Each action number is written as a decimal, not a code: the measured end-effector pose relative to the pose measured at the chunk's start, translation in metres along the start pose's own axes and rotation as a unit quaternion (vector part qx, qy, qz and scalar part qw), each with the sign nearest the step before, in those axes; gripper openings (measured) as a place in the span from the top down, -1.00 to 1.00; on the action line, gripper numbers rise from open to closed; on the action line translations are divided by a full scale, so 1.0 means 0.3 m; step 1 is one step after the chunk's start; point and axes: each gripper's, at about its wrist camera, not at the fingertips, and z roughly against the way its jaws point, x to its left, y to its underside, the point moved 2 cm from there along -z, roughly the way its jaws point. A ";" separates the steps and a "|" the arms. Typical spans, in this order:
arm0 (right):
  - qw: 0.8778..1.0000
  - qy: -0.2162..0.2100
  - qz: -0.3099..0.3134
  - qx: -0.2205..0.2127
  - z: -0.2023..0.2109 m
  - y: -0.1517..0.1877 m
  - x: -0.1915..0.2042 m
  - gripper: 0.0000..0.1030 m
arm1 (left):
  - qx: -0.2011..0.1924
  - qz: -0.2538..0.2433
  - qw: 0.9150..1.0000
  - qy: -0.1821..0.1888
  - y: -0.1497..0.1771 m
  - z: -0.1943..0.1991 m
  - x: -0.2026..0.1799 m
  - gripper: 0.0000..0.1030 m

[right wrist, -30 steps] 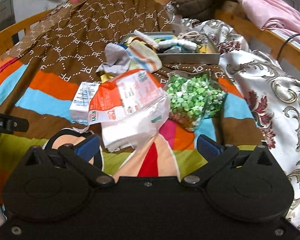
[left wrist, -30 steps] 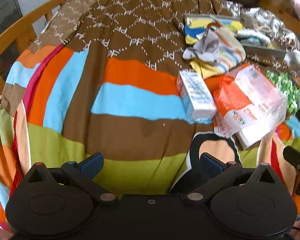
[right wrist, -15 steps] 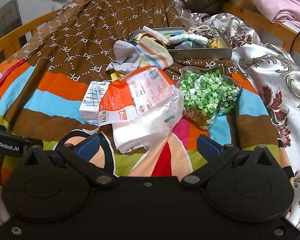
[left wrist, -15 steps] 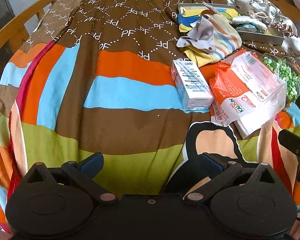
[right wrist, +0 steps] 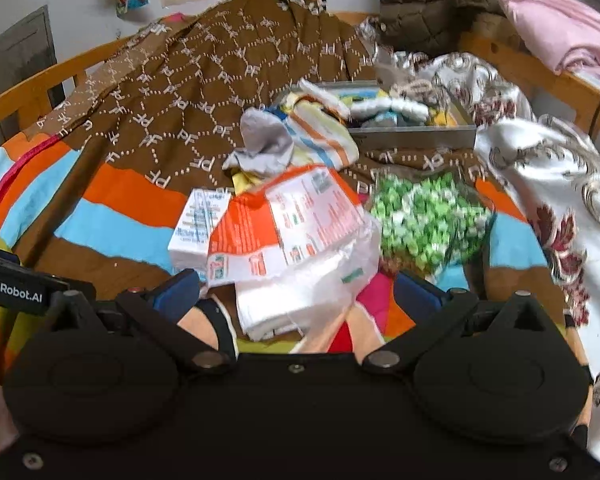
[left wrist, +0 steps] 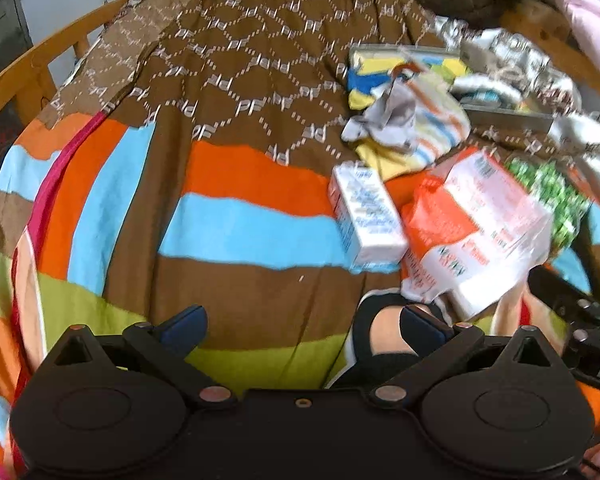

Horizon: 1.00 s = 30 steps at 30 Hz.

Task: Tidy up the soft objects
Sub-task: 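Move both tools back toward the remaining items on the bed, then grasp a white cloth with the left tool while the right tool grasps the striped sock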

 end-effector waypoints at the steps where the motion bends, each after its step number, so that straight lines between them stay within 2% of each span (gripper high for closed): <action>1: 1.000 0.002 0.004 -0.007 0.003 -0.006 0.002 -0.99 | -0.006 0.001 1.000 0.004 -0.007 0.002 -0.002 -0.98; 11: 0.998 0.003 -0.009 -0.060 0.017 -0.092 -0.029 -0.99 | -0.049 0.033 0.998 0.016 -0.070 -0.018 -0.003 -0.98; 15: 0.997 0.003 -0.014 -0.071 0.009 -0.125 -0.052 -0.99 | -0.084 0.044 0.995 0.018 -0.116 -0.036 -0.003 -0.98; 19: 0.996 0.006 -0.001 -0.087 -0.001 -0.165 -0.053 -0.99 | -0.161 0.026 0.987 -0.001 -0.162 -0.048 -0.010 -0.98; 22: 0.995 0.010 0.010 -0.103 -0.011 -0.197 -0.055 -0.99 | -0.196 0.035 0.980 -0.018 -0.192 -0.066 -0.010 -0.98; 26: 0.992 0.020 0.018 -0.124 -0.035 -0.237 -0.064 -0.99 | -0.223 0.062 0.973 0.000 -0.223 -0.098 -0.005 -0.98; 30: 0.990 0.028 0.016 -0.136 -0.066 -0.266 -0.084 -0.99 | -0.240 0.053 0.969 0.022 -0.260 -0.157 -0.041 -0.98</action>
